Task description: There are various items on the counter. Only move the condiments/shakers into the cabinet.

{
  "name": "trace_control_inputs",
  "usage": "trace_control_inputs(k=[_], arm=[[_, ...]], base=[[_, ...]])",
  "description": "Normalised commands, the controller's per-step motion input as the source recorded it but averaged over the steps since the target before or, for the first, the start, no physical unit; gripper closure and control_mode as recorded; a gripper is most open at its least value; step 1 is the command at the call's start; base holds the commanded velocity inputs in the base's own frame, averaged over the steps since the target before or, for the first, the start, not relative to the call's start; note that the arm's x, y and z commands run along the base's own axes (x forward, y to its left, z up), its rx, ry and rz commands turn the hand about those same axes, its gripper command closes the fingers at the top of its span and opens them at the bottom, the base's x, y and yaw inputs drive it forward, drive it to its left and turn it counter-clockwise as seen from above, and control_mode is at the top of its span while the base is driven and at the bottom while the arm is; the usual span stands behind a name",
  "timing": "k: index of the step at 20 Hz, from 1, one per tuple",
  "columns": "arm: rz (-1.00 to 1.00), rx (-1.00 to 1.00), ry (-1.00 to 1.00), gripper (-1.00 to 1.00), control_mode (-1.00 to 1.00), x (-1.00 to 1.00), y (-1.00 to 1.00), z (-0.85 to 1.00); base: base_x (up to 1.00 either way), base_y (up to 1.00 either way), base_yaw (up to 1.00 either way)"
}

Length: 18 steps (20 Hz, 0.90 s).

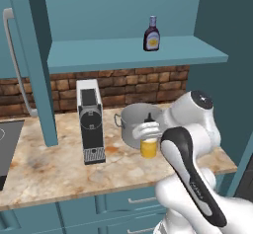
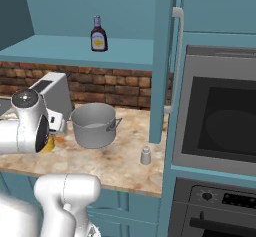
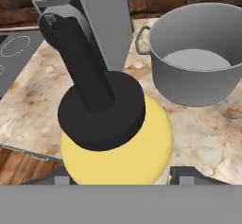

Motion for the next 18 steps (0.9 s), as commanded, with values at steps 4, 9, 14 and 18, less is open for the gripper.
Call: trace_control_inputs(k=[4, 9, 14, 18], arm=[[0.00, 0.19, -0.39, 1.00, -1.00, -0.28, 0.00, 1.00], [-0.01, 0.04, -0.33, 1.00, -1.00, -0.05, 0.00, 1.00], [-0.06, 0.00, -0.26, 1.00, -1.00, 0.00, 0.01, 1.00], [-0.12, 0.02, -0.12, 1.00, -1.00, 0.20, 0.03, 1.00]], base=[[0.00, 0.00, 0.00], [0.00, 0.00, 0.00], [0.00, 0.00, 0.00], [0.00, 0.00, 0.00]])
